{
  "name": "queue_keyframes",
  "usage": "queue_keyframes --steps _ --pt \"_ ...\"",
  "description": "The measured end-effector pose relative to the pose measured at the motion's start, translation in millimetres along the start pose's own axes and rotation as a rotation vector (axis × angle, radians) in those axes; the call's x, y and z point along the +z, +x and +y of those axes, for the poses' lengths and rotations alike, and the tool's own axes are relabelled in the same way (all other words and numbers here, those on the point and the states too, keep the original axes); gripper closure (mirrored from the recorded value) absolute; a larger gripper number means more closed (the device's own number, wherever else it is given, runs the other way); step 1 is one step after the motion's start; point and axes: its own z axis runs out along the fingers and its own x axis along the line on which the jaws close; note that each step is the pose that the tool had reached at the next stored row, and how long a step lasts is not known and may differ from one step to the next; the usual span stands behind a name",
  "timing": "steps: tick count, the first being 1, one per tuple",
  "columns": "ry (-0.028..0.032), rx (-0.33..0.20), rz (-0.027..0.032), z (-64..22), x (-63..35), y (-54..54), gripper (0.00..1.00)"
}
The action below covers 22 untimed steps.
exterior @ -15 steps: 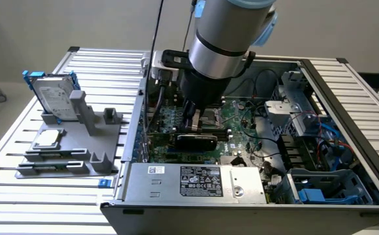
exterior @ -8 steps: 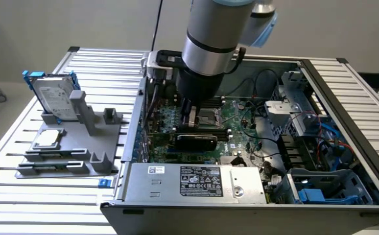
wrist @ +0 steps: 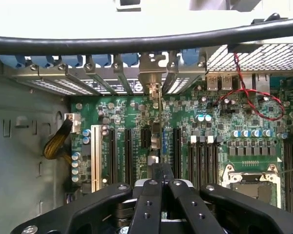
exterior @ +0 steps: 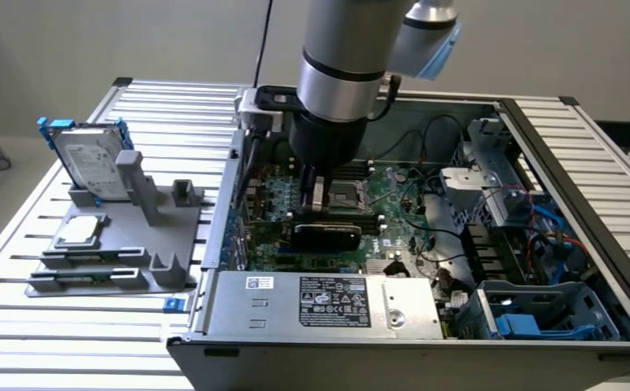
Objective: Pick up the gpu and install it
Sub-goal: 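Press down on the gpu until it lock into place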
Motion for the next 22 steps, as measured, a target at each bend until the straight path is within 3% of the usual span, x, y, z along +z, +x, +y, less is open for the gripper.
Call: queue_keyframes --steps 3,7,22 --pt "0.0197 -0.003 0.0009 0.9 0.7 -2.1 0.89" --pt "0.0355 -0.003 0.0007 4.0 2.1 -2.3 0.89" --pt "0.0624 -0.029 0.0026 8.7 5.2 -5.1 0.89"
